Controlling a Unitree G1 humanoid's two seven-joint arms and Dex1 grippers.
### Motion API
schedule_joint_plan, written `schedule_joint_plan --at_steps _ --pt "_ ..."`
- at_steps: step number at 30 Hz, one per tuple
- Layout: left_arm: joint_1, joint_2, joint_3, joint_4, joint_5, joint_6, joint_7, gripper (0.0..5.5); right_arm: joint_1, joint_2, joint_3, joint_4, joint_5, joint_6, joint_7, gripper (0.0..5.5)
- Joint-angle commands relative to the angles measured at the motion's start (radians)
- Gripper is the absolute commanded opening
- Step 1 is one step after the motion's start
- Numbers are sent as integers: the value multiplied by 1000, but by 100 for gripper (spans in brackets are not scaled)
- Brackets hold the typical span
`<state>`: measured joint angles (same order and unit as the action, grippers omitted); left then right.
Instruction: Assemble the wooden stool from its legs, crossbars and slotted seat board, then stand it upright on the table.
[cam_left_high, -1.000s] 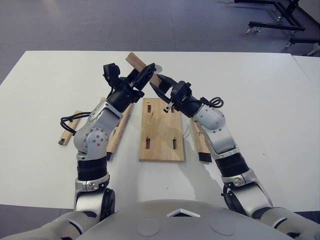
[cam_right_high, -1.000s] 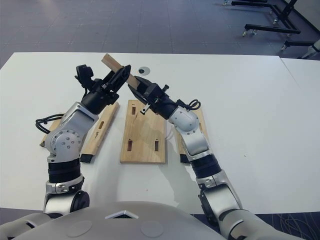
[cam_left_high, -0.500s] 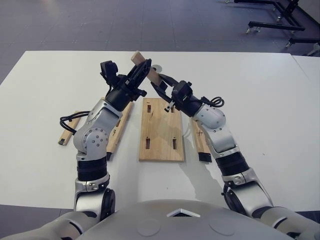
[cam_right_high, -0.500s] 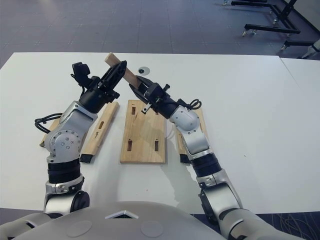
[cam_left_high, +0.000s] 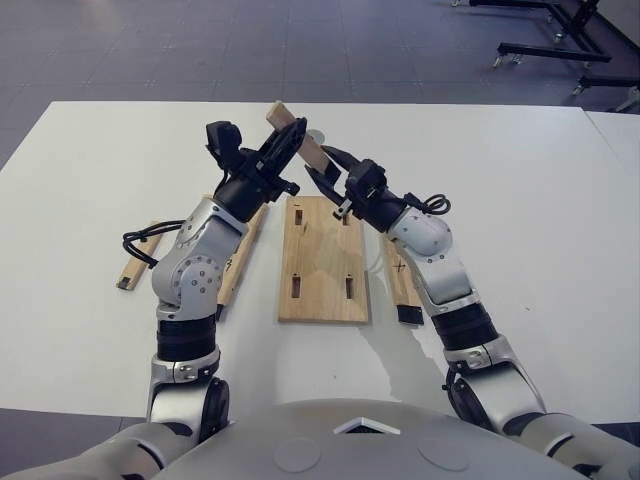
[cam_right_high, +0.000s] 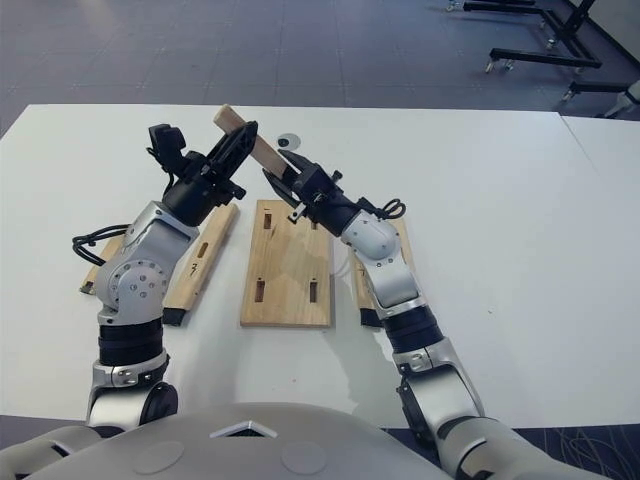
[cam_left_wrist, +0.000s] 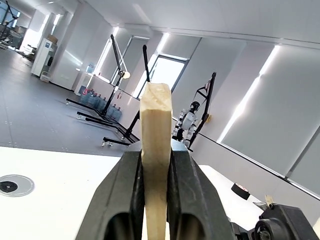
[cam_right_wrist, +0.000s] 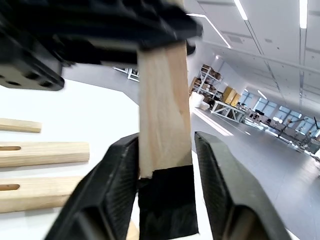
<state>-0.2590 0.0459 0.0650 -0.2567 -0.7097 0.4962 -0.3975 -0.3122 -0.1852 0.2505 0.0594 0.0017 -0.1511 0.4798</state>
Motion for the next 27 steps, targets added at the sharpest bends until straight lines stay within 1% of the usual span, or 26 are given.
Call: schedule_joint_plan --at_steps 1,4,8,11,12,14,16,18,20,25,27 --pt "10 10 60 28 40 -113 -3 38 -11 -14 -11 -14 6 32 16 259" --pt "-10 50 141 50 38 -160 8 38 -5 -20 -9 -25 -1 42 20 305" --pt "-20 115 189 42 65 -176 29 38 2 -26 -11 -38 -5 59 16 363" --pt "58 179 204 -81 79 -137 48 38 1 -20 -47 -38 -9 82 -33 363" --pt "106 203 199 -135 127 -141 66 38 1 -19 -64 -34 -16 89 -59 363" --pt "202 207 206 -240 168 -123 128 38 10 -17 -89 -35 -29 103 -106 363" --pt "301 197 182 -311 211 -111 169 38 33 -13 -102 -55 -36 115 -139 363" --pt "389 204 143 -330 260 -115 171 38 55 -2 -113 -69 -35 132 -168 363" --pt "431 211 133 -314 287 -124 167 38 71 8 -124 -74 -34 147 -197 363" --pt "473 205 145 -301 291 -133 162 38 80 34 -149 -63 -45 161 -276 363" --pt "467 224 176 -298 283 -134 159 38 86 41 -148 -62 -53 161 -294 363"
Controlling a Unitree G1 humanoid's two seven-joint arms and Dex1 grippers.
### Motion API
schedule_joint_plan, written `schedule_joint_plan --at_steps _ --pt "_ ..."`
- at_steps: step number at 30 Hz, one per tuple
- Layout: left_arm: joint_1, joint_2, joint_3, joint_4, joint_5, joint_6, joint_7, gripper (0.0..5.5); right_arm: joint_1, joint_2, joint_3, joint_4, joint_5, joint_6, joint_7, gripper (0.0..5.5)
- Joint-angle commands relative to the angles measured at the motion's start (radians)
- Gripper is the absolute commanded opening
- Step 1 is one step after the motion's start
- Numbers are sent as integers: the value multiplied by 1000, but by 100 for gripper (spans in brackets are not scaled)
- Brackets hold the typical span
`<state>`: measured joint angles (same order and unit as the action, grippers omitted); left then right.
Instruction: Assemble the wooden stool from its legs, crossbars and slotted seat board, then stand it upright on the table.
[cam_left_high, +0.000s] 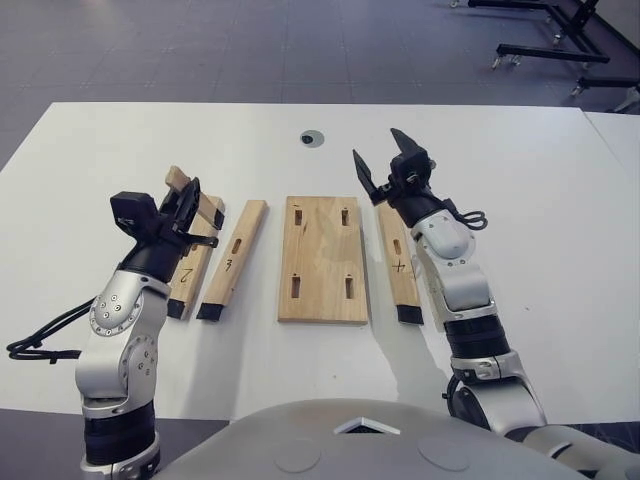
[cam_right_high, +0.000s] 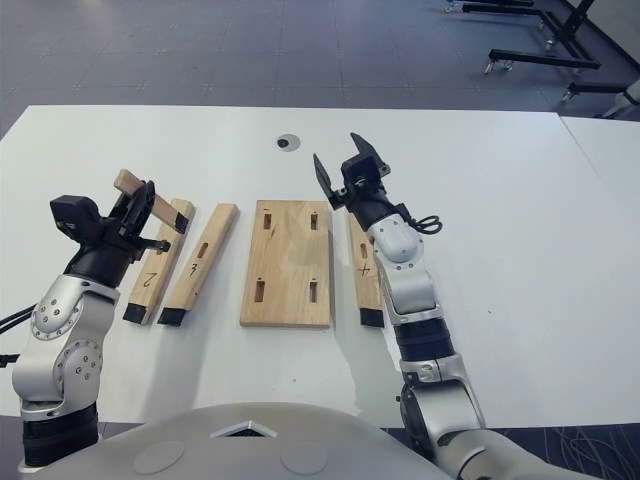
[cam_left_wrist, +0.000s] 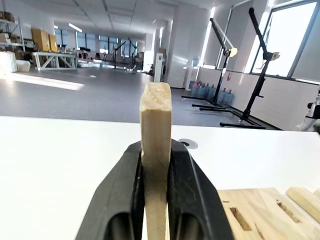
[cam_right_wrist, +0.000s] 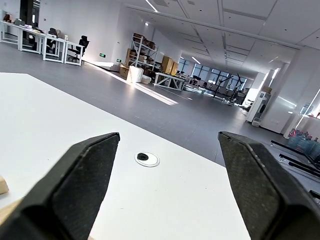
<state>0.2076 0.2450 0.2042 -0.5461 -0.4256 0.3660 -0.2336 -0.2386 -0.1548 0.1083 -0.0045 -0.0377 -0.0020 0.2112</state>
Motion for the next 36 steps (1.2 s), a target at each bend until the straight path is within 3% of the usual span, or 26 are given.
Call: schedule_joint_plan --at_steps 1,36 --pt "-6 31 58 -4 -3 -2 2 38 18 12 -1 5 -21 9 -30 363" --pt "53 28 48 170 96 -76 -30 38 37 18 6 -1 -35 12 -37 363"
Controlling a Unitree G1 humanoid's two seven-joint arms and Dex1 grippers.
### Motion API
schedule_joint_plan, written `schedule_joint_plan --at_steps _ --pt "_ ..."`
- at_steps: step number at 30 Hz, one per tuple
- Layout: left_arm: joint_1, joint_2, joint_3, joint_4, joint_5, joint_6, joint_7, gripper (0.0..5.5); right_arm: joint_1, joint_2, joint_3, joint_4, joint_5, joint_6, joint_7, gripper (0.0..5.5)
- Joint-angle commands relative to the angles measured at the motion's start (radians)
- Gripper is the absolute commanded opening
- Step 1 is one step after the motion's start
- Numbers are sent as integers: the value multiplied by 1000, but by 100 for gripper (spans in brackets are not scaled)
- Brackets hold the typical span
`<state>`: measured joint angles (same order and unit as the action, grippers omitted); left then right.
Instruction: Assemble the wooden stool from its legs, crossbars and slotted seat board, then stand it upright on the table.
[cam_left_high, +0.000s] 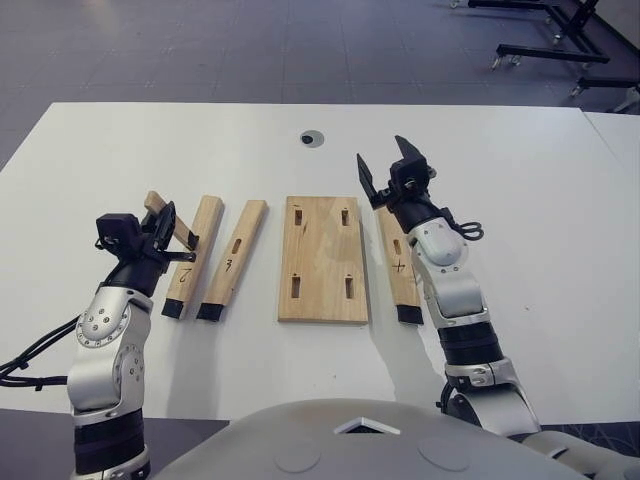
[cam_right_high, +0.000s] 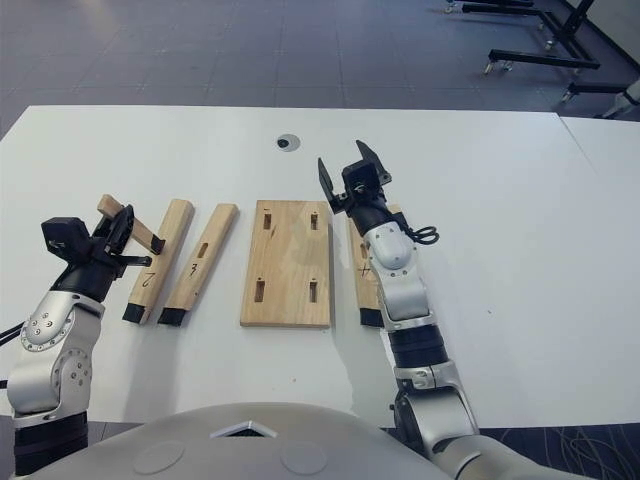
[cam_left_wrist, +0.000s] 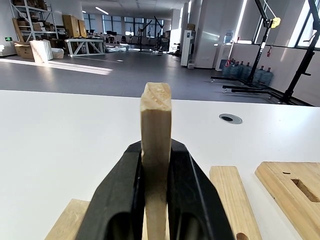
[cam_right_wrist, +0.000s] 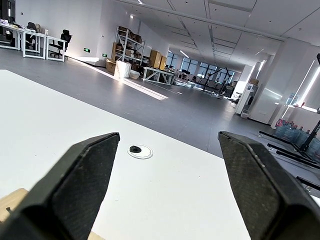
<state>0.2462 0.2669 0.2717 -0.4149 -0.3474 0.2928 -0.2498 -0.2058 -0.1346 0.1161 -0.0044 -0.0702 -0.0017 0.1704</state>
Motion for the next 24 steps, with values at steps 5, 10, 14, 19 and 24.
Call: schedule_joint_plan --at_steps 5,10,14,19,24 --pt "-7 6 -34 64 20 -21 -32 38 2 -6 -3 7 -1 9 5 363" --pt "-4 17 -39 87 23 -9 -39 38 -2 -9 -5 8 0 12 7 363" --pt "-3 49 -77 111 43 36 -57 38 -2 -8 -6 11 3 17 9 363" --pt "12 72 -118 123 65 57 -74 38 -4 -5 -5 15 2 19 9 363" --pt "-2 75 -117 131 58 62 -76 38 -9 -3 -7 23 2 13 5 363"
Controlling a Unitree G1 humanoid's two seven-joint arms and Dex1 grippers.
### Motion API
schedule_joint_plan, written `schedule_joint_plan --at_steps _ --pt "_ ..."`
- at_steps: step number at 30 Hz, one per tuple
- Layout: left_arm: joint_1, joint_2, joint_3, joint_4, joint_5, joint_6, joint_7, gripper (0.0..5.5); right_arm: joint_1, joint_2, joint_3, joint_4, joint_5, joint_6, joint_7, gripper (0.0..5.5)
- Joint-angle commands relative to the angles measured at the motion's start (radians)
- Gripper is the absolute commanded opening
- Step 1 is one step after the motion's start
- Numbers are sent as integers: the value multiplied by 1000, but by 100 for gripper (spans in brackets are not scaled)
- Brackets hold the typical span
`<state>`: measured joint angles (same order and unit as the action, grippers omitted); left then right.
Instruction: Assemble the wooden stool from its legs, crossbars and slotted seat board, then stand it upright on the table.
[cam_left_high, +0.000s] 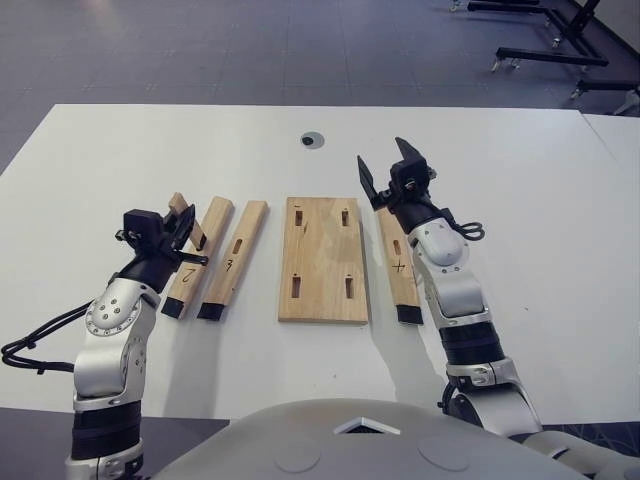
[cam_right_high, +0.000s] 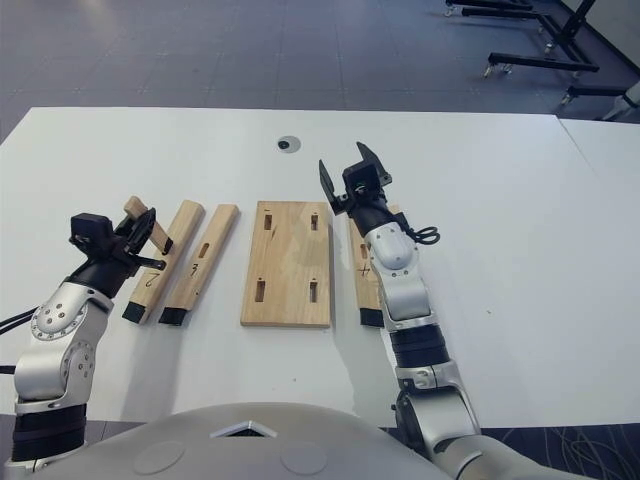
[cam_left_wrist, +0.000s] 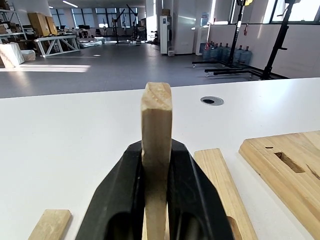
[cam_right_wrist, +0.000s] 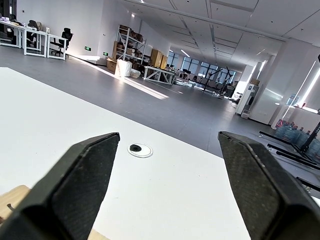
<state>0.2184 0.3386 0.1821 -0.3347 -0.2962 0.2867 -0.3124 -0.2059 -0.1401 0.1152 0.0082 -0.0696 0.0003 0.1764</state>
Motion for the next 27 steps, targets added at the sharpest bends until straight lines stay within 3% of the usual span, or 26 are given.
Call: schedule_joint_plan --at_steps 1,4,12,19,27 --pt "25 4 -27 53 6 68 -14 38 -10 3 -7 12 1 9 -2 363" --pt "15 -8 -7 52 3 55 9 38 -11 3 -8 16 1 6 -4 363" --pt "-95 -11 48 -107 -63 94 49 176 -12 1 -13 30 -1 -4 -5 363" --pt "-262 41 98 -228 -118 220 102 176 -18 7 -12 43 0 -12 -10 363" --pt "-380 40 105 -209 -155 308 145 176 -41 21 -6 72 -1 -33 -15 363"
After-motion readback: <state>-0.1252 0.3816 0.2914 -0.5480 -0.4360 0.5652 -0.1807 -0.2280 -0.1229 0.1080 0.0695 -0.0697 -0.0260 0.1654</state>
